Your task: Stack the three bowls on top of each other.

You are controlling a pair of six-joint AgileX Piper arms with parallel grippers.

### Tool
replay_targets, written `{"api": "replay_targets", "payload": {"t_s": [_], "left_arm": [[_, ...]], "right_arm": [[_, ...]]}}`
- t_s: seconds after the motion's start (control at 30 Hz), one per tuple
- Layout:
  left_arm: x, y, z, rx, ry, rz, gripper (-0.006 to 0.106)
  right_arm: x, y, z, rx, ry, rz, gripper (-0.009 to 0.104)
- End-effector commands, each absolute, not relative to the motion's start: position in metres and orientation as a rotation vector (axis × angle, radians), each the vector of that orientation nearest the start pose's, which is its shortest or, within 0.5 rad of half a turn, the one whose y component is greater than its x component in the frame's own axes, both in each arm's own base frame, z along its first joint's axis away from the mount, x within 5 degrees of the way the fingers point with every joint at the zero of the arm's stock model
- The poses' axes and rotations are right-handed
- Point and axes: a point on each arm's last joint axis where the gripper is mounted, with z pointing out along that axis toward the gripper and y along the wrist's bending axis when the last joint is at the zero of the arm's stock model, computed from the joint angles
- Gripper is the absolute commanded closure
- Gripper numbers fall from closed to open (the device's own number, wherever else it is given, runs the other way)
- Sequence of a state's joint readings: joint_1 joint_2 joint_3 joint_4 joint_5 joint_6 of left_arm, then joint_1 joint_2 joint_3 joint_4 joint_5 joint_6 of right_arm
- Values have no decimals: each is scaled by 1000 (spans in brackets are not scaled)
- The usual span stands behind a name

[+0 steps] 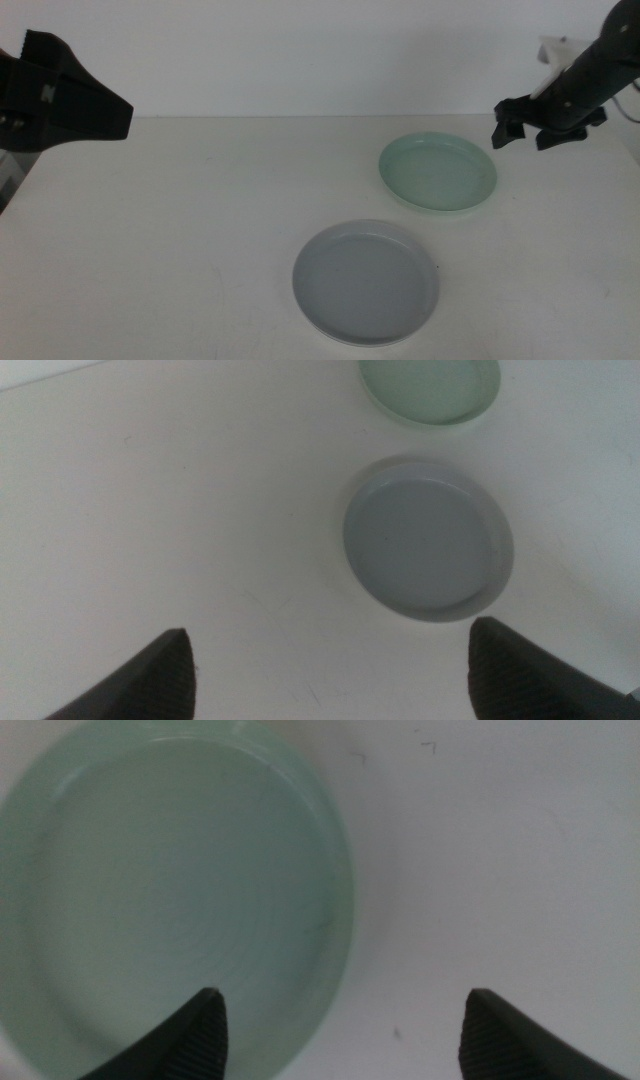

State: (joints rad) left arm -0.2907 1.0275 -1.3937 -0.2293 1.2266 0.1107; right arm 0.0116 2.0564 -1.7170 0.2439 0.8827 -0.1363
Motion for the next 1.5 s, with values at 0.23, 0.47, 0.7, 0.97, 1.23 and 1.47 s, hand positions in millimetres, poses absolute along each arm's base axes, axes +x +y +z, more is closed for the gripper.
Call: {"api": "replay_targets", "payload": {"t_s": [0.23,0.47,0.7,0.97,1.23,1.47], "left_arm": [[152,-67,464,451,2219,-407,-4],[152,-67,464,451,2219,-407,-4],[152,-67,464,451,2219,-407,-4],[152,-67,464,451,2219,-407,-4],[152,-67,464,451,2219,-407,-4],[152,-67,464,451,2219,-407,-4]], "right_arm": [[485,21,226,-23,2617,294,48],[494,22,194,-11,2648,286,51],[498,24,181,23,2650,326,86],[485,26,233,37,2569,373,96],[427,36,288,19,2439,476,96],[369,53,290,-57,2474,596,96]]}}
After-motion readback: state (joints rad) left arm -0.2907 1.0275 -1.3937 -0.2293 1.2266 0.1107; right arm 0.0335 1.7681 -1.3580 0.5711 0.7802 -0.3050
